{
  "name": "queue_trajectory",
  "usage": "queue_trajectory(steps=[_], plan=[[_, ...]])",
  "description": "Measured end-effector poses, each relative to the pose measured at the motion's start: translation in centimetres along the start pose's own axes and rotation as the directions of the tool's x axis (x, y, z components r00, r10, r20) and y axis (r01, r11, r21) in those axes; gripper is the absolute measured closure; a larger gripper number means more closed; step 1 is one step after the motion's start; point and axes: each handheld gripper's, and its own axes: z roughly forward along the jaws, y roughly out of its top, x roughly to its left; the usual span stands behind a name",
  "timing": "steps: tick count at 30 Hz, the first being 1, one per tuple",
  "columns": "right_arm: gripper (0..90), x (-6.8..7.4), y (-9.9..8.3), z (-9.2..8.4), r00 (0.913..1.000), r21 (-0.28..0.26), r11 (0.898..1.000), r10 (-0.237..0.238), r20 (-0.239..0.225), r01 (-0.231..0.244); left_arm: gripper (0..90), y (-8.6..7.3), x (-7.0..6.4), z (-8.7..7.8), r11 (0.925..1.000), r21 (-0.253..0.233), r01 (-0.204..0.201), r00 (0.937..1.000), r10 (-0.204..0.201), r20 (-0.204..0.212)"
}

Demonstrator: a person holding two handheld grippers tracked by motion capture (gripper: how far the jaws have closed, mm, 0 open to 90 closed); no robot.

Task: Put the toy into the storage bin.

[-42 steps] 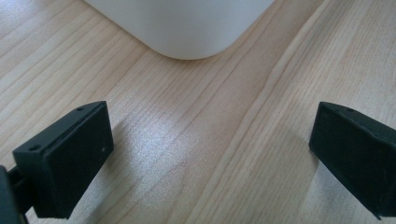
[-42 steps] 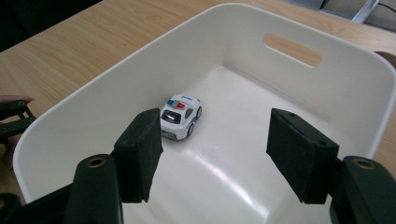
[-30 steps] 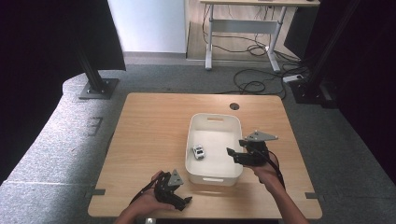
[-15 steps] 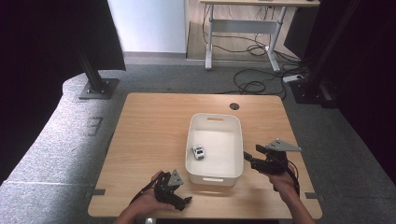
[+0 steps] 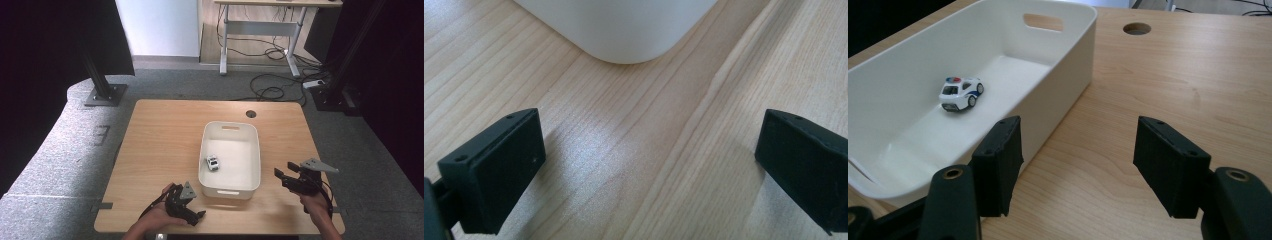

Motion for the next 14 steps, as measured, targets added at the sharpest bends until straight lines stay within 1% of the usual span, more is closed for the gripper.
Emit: queue_trajectory(steps=[5, 8, 9, 14], plan=[[35.5, -0.7, -1.0, 0.0, 0.9998, 0.023, 1.000, 0.002, 0.019, -0.003, 0.1, 0.0, 0.0, 0.0, 1.0000, 0.000, 0.000, 1.0000, 0.000, 0.000], [35.3, -0.8, -1.1, 0.1, 0.9997, 0.027, 1.000, 0.003, 0.023, -0.004, 0.1, 0.0, 0.0, 0.0, 1.0000, 0.000, 0.000, 1.0000, 0.000, 0.000], [35.3, -0.9, -1.1, 0.2, 0.9997, 0.025, 1.000, 0.013, 0.023, -0.013, 0.1, 0.0, 0.0, 0.0, 1.0000, 0.000, 0.000, 1.0000, 0.000, 0.000], [35.0, -0.9, -1.3, 0.3, 0.9997, 0.031, 0.999, 0.009, 0.024, -0.010, 0.1, 0.0, 0.0, 0.0, 1.0000, 0.002, -0.002, 1.0000, 0.002, 0.000]])
